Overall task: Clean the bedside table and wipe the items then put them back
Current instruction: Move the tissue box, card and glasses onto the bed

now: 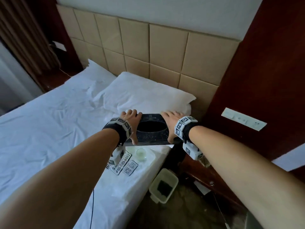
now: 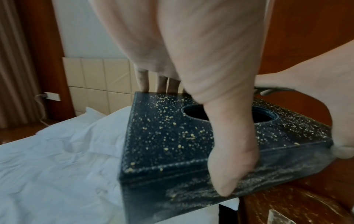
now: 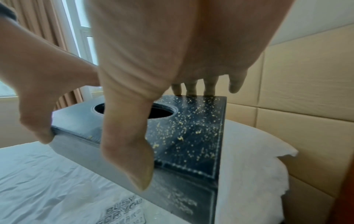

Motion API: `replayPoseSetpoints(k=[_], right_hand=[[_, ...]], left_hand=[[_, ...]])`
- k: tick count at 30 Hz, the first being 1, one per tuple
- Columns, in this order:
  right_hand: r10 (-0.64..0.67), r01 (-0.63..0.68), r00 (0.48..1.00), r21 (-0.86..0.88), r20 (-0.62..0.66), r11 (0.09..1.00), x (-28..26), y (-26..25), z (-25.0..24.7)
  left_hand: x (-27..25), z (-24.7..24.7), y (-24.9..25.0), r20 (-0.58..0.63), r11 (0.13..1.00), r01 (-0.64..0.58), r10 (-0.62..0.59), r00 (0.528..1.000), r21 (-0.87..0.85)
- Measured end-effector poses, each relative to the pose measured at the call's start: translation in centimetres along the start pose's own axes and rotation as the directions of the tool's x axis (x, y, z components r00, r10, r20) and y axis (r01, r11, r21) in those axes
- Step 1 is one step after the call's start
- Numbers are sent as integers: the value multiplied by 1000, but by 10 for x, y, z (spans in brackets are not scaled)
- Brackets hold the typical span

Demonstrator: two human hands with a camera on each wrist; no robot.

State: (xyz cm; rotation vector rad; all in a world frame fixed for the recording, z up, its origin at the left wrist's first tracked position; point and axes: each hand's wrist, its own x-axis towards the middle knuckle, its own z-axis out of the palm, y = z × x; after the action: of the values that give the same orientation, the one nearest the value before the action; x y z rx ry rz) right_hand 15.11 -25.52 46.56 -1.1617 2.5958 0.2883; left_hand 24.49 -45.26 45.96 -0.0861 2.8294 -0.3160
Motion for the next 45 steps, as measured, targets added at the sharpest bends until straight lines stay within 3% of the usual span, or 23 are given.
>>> replayPoseSetpoints(k=[12,20,27,33,45], right_hand=[[-265,265,964,-81,20,961,103,-168,-14],[-452,466,884,-160,115,870,207,-230,15],[-595,627,778,-178,202,758,295,-260,65],[-627,689,714,-156,311,708,335,-282,115],[-576,693,651,-78,495,717,372,-313,203]], left_hand=[[-81,96,-144,82,960,255,-247,965,-115],[-77,170,-190,232,867,448,-400,887,-217],[-49,238,-202,366,760,592,-489,792,-267],[-33,299,-196,476,682,675,-511,715,-281],[-15,398,-182,607,632,709,-442,661,-312]])
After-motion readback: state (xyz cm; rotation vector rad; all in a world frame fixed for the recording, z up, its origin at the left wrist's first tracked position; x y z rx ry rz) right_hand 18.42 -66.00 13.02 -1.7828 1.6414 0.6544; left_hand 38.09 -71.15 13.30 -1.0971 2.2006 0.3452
